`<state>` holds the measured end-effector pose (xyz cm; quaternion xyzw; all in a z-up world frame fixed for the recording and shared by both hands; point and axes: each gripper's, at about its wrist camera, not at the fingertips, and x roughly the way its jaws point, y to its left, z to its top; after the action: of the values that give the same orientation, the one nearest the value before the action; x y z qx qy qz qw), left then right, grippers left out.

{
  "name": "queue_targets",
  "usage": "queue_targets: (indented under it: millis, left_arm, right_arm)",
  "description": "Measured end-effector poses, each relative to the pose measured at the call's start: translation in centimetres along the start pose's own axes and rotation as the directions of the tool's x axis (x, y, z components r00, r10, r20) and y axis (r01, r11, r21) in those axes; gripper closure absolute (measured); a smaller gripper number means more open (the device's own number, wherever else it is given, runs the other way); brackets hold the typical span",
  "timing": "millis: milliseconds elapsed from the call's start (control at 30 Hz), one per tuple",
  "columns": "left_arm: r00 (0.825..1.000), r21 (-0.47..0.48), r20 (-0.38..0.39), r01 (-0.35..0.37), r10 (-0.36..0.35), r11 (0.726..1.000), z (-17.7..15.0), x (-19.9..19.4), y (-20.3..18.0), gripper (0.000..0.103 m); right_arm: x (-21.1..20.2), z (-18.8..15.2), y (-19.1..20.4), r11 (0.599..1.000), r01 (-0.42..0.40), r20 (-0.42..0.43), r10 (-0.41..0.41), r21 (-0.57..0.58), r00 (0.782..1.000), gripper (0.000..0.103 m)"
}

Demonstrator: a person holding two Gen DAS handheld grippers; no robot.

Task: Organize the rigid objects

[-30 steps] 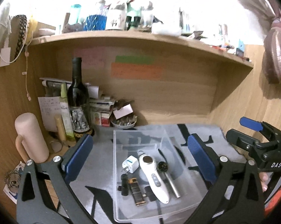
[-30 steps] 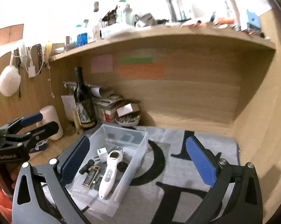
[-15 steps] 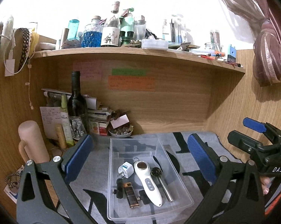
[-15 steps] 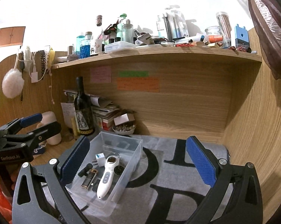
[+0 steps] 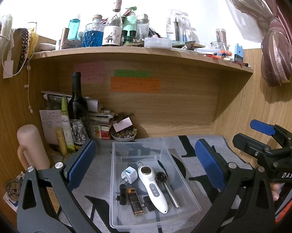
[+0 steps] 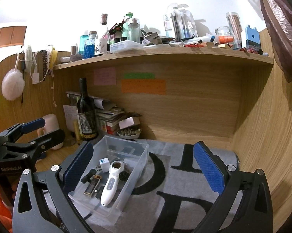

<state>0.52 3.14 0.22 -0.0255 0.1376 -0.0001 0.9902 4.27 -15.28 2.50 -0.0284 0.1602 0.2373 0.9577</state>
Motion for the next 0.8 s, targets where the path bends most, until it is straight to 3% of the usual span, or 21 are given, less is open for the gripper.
queue_targets:
  millis: [800]
  left_arm:
    - [1.0,0.006,0.006,0.007,-0.007,1.0,-0.11,-0.02,-0.22,0.0]
  right_arm:
    - [0.15,0.0,0.03,1.0,0.002,0.003,-0.002,0.001,1.0,0.0]
